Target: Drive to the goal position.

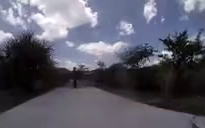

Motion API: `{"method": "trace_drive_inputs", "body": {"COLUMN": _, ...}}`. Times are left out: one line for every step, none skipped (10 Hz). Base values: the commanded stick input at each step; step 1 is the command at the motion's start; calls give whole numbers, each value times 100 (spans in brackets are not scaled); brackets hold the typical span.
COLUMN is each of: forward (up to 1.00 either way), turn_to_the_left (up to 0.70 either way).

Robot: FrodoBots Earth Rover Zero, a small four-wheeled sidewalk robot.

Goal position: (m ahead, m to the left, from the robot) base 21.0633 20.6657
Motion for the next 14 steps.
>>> {"method": "trace_drive_inputs", "body": {"forward": 85, "turn_to_the_left": 0}}
{"method": "trace_drive_inputs", "body": {"forward": 85, "turn_to_the_left": 0}}
{"method": "trace_drive_inputs", "body": {"forward": 85, "turn_to_the_left": 0}}
{"method": "trace_drive_inputs", "body": {"forward": 85, "turn_to_the_left": 0}}
{"method": "trace_drive_inputs", "body": {"forward": 85, "turn_to_the_left": 0}}
{"method": "trace_drive_inputs", "body": {"forward": 85, "turn_to_the_left": 17}}
{"method": "trace_drive_inputs", "body": {"forward": 85, "turn_to_the_left": 34}}
{"method": "trace_drive_inputs", "body": {"forward": 85, "turn_to_the_left": 34}}
{"method": "trace_drive_inputs", "body": {"forward": 85, "turn_to_the_left": 34}}
{"method": "trace_drive_inputs", "body": {"forward": 85, "turn_to_the_left": 34}}
{"method": "trace_drive_inputs", "body": {"forward": 85, "turn_to_the_left": 32}}
{"method": "trace_drive_inputs", "body": {"forward": 85, "turn_to_the_left": 28}}
{"method": "trace_drive_inputs", "body": {"forward": 85, "turn_to_the_left": 0}}
{"method": "trace_drive_inputs", "body": {"forward": 85, "turn_to_the_left": 0}}
